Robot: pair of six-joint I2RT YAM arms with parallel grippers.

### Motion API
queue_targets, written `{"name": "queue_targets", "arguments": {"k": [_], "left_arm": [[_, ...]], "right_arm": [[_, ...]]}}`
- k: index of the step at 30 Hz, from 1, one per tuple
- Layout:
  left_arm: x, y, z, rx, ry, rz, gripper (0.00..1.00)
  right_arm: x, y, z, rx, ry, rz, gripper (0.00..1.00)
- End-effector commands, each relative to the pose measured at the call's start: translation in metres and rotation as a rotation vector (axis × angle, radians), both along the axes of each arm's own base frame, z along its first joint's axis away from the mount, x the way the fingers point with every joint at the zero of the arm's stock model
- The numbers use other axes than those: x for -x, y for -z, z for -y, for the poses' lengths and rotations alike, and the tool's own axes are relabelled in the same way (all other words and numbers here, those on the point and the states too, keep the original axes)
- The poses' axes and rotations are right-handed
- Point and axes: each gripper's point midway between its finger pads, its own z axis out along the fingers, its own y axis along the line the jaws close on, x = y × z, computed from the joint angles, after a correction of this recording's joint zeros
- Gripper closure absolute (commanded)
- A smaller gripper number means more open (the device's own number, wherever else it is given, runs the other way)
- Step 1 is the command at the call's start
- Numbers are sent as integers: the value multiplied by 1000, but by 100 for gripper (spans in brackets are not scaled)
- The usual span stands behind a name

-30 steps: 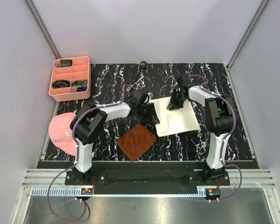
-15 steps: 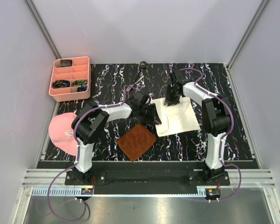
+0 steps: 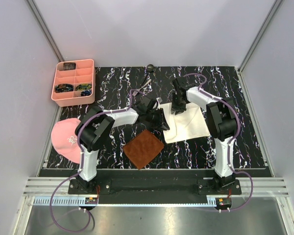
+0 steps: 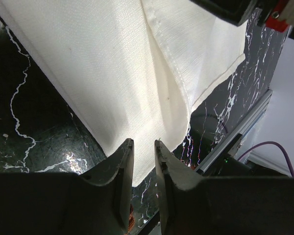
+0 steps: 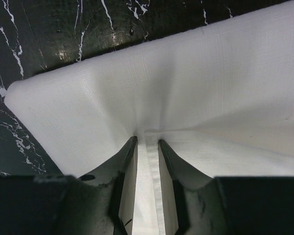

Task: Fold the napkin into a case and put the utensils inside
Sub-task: Pick up the top corner of the square-folded napkin.

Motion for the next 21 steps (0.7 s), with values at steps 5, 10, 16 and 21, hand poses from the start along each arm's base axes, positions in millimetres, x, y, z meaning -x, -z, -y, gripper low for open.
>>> {"name": "queue_targets", "arguments": {"k": [5, 10, 16, 21], "left_arm": [[-3, -18, 9, 58, 13, 41, 74], [-4, -19, 9, 60, 13, 46, 74], [-5, -22, 9, 61, 13, 50, 74], [-6, -20, 9, 57, 9, 46, 74]], "right_arm": [[-11, -3, 3, 98, -22, 40, 79], [-20, -23, 4, 117, -36, 79, 89], [-25, -43, -1, 87, -55, 114, 100], [-29, -44, -14, 32, -96, 118, 100]]}}
